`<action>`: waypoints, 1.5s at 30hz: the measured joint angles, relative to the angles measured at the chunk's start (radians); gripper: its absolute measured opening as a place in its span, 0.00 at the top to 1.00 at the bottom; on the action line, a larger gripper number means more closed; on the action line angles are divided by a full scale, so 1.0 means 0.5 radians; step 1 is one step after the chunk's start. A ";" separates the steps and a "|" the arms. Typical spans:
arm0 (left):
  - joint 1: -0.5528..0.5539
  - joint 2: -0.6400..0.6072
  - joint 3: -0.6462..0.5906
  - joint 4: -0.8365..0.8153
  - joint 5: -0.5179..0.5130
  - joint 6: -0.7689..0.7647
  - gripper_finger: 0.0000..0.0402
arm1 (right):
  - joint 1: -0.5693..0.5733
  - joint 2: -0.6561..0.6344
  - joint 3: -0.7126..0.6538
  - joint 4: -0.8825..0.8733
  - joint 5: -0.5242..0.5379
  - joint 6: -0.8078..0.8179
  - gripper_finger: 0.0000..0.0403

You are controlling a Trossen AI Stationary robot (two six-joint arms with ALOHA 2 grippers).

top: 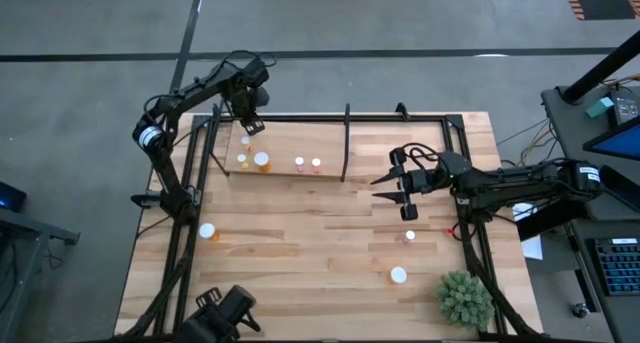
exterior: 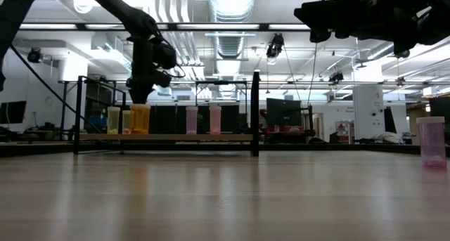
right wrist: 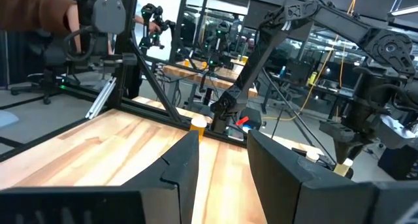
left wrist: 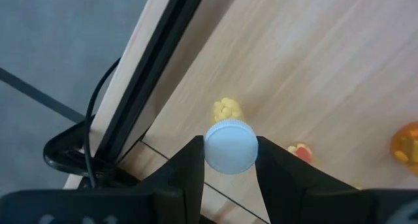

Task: Pick and place medicine bottles onto shelf by color
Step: Put the yellow pill bottle on the shelf to align with the yellow pill bottles

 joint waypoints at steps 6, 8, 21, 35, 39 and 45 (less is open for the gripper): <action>-0.001 0.002 -0.003 0.029 0.001 -0.057 0.75 | 0.000 -0.001 0.000 0.000 0.000 0.000 0.70; -0.001 0.002 -0.004 0.020 0.001 -0.064 0.75 | 0.000 -0.001 0.000 0.000 0.000 -0.001 0.70; -0.001 0.002 -0.091 0.025 -0.015 -0.094 0.74 | 0.000 -0.001 0.000 0.000 0.000 -0.005 0.70; -0.001 -0.008 -0.098 0.057 -0.046 -0.050 0.66 | 0.000 -0.001 0.000 0.000 -0.001 -0.006 0.70; -0.001 -0.010 -0.098 0.055 -0.046 -0.049 0.60 | 0.000 -0.001 0.000 0.000 0.000 -0.006 0.70; -0.001 -0.017 -0.095 0.047 -0.045 -0.039 0.55 | 0.000 -0.001 0.000 0.000 0.000 -0.006 0.70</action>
